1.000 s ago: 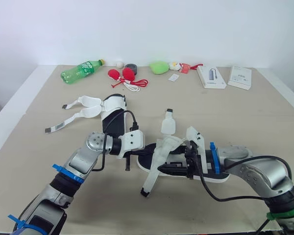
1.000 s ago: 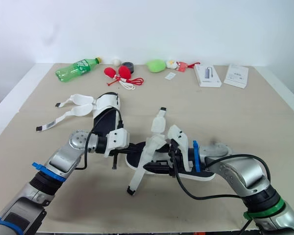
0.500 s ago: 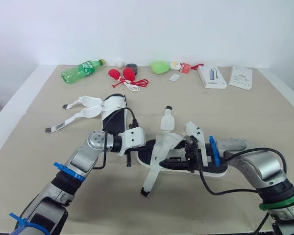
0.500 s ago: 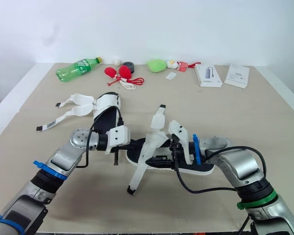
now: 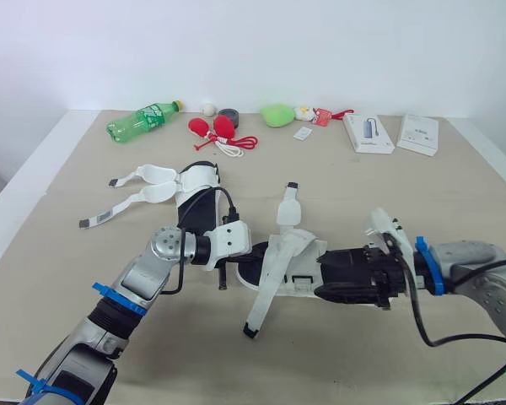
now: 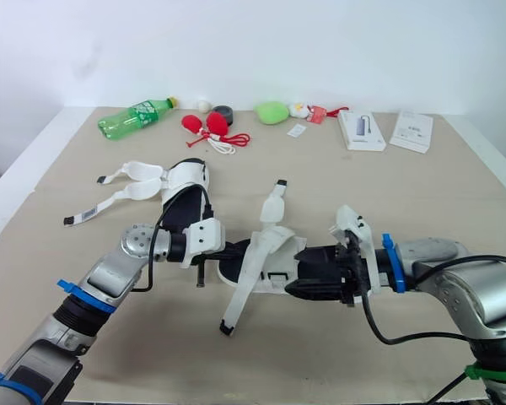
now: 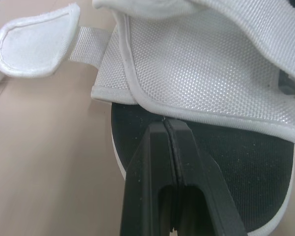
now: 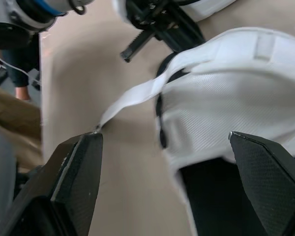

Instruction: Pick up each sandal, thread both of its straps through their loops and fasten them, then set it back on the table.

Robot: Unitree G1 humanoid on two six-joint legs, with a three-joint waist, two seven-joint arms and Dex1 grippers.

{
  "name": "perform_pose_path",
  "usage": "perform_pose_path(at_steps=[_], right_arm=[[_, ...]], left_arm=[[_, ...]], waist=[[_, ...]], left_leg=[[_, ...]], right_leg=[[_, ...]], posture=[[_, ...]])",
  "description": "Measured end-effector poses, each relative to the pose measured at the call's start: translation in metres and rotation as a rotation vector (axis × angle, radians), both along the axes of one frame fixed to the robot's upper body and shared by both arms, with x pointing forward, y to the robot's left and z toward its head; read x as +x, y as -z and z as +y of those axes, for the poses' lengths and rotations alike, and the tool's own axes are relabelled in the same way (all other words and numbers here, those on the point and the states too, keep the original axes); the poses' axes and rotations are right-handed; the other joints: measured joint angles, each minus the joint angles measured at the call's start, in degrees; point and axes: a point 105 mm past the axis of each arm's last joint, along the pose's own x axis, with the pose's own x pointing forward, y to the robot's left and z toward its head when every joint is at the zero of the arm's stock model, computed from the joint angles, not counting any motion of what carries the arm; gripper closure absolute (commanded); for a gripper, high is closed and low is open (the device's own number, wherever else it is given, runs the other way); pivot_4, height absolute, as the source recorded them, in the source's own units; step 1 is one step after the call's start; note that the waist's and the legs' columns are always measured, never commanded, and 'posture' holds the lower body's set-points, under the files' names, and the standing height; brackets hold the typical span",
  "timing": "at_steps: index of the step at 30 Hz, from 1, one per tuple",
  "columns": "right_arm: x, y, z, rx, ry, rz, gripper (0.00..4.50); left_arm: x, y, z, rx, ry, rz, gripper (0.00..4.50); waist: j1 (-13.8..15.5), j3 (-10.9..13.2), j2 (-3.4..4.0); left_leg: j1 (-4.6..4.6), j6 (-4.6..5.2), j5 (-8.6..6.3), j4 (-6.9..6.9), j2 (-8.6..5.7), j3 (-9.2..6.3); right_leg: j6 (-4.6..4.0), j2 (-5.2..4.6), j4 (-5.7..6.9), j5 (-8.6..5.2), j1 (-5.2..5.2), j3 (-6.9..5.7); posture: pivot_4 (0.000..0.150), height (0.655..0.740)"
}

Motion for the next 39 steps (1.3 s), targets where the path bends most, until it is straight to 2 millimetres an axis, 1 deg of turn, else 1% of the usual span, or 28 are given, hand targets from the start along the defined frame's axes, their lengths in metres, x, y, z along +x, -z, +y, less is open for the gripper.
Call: perform_pose_path(at_steps=[5, 7, 8, 9, 10, 14, 16, 17, 19, 22, 28, 37, 38, 39], right_arm=[[-0.016, -0.014, 0.001, 0.071, -0.041, 0.067, 0.11], [-0.027, -0.018, 0.005, 0.089, -0.076, 0.111, 0.11], [-0.033, -0.014, 0.009, 0.083, -0.091, 0.143, 0.11], [-0.039, -0.006, 0.013, 0.066, -0.099, 0.181, 0.11], [-0.042, -0.001, 0.015, 0.057, -0.100, 0.200, 0.11], [-0.049, 0.036, 0.029, 0.027, -0.060, 0.305, 0.11], [-0.045, 0.044, 0.038, 0.029, -0.029, 0.307, 0.11], [-0.038, 0.045, 0.045, 0.037, -0.010, 0.286, 0.11], [-0.026, 0.046, 0.052, 0.041, 0.030, 0.253, 0.11], [-0.018, 0.048, 0.060, 0.053, 0.071, 0.254, 0.11], [-0.012, 0.050, 0.072, 0.059, 0.109, 0.268, 0.11], [-0.008, 0.051, 0.080, 0.058, 0.155, 0.306, 0.11], [-0.007, 0.051, 0.081, 0.060, 0.163, 0.306, 0.64], [-0.005, 0.052, 0.081, 0.059, 0.177, 0.309, 0.93]], left_arm=[[0.000, 0.000, 0.001, 0.003, 0.001, -0.002, 4.50], [0.000, 0.000, 0.001, 0.003, 0.002, -0.002, 4.50], [0.000, 0.000, 0.001, 0.003, 0.002, -0.003, 4.50], [0.000, 0.000, 0.001, 0.003, 0.003, -0.003, 4.50], [0.000, 0.000, 0.001, 0.003, 0.003, -0.003, 4.50], [0.000, 0.000, 0.000, 0.001, 0.005, -0.004, 4.50], [0.000, 0.000, 0.001, 0.002, 0.003, -0.005, 4.50], [0.001, 0.000, 0.000, 0.001, 0.003, -0.005, 4.50], [0.001, 0.000, 0.000, 0.002, 0.002, -0.006, 4.50], [0.001, 0.000, 0.001, 0.005, -0.001, -0.007, 4.50], [0.003, -0.001, 0.003, 0.005, -0.016, -0.011, 4.50], [0.005, 0.000, 0.004, 0.005, -0.029, -0.017, 4.50], [0.006, 0.000, 0.004, 0.005, -0.034, -0.019, 4.50], [0.006, 0.000, 0.004, 0.004, -0.035, -0.019, 4.50]], waist=[[-0.02, 0.01, 0.01], [-0.01, 0.00, 0.01], [-0.01, 0.00, 0.01], [-0.01, 0.00, 0.01], [-0.01, 0.00, 0.01], [-0.01, -0.01, 0.04], [-0.12, -0.01, 0.03], [-0.14, -0.01, 0.07], [-0.12, 0.00, 0.06], [-0.10, -0.01, 0.06], [-0.13, -0.01, 0.06], [-0.17, -0.01, 0.07], [-0.17, -0.02, 0.07], [-0.17, -0.02, 0.07]], left_leg=[[-0.02, 0.00, 0.00, 0.00, 0.00, -0.02], [-0.04, 0.00, 0.00, 0.00, 0.01, -0.13], [-0.06, 0.00, 0.00, 0.00, 0.01, -0.22], [-0.10, 0.00, 0.00, -0.01, 0.01, -0.29], [-0.11, 0.00, 0.00, -0.01, 0.01, -0.33], [-0.21, 0.00, 0.00, 0.00, -0.01, -0.41], [-0.19, 0.00, 0.00, 0.02, 0.00, -0.39], [-0.20, 0.00, 0.01, 0.03, -0.01, -0.36], [-0.22, 0.00, 0.02, 0.07, -0.01, -0.39], [-0.26, 0.00, 0.02, 0.07, -0.02, -0.38], [-0.29, 0.00, 0.03, 0.05, 0.01, -0.42], [-0.27, 0.03, 0.04, 0.06, 0.02, -0.41], [-0.26, 0.04, 0.05, 0.06, 0.03, -0.42], [-0.26, 0.04, 0.05, 0.06, 0.03, -0.42]], right_leg=[[0.01, 0.01, -0.06, 0.02, 0.02, -0.01], [0.00, 0.02, -0.12, 0.02, 0.05, -0.08], [-0.02, 0.02, -0.15, 0.01, 0.06, -0.14], [-0.04, 0.02, -0.16, 0.00, 0.06, -0.15], [-0.03, 0.02, -0.17, 0.00, 0.06, -0.15], [-0.01, 0.03, -0.20, 0.01, 0.03, -0.19], [0.05, 0.08, -0.22, 0.07, 0.04, -0.21], [0.03, 0.08, -0.22, 0.10, 0.02, -0.20], [0.03, 0.09, -0.23, 0.12, 0.03, -0.22], [0.03, 0.07, -0.27, 0.13, 0.03, -0.22], [0.10, 0.08, -0.29, 0.20, 0.00, -0.24], [-0.03, 0.10, -0.29, 0.27, 0.00, -0.23], [-0.04, 0.11, -0.29, 0.28, 0.00, -0.23], [-0.06, 0.12, -0.29, 0.30, 0.00, -0.23]], posture=[[0.150, 0.7400], [0.150, 0.7400], [0.150, 0.7400], [0.150, 0.7400], [0.150, 0.7400], [0.150, 0.7400], [0.150, 0.7400], [0.150, 0.7400], [0.150, 0.7400], [0.150, 0.7400], [0.150, 0.7400], [0.150, 0.7400], [0.150, 0.7400], [0.150, 0.7400]])
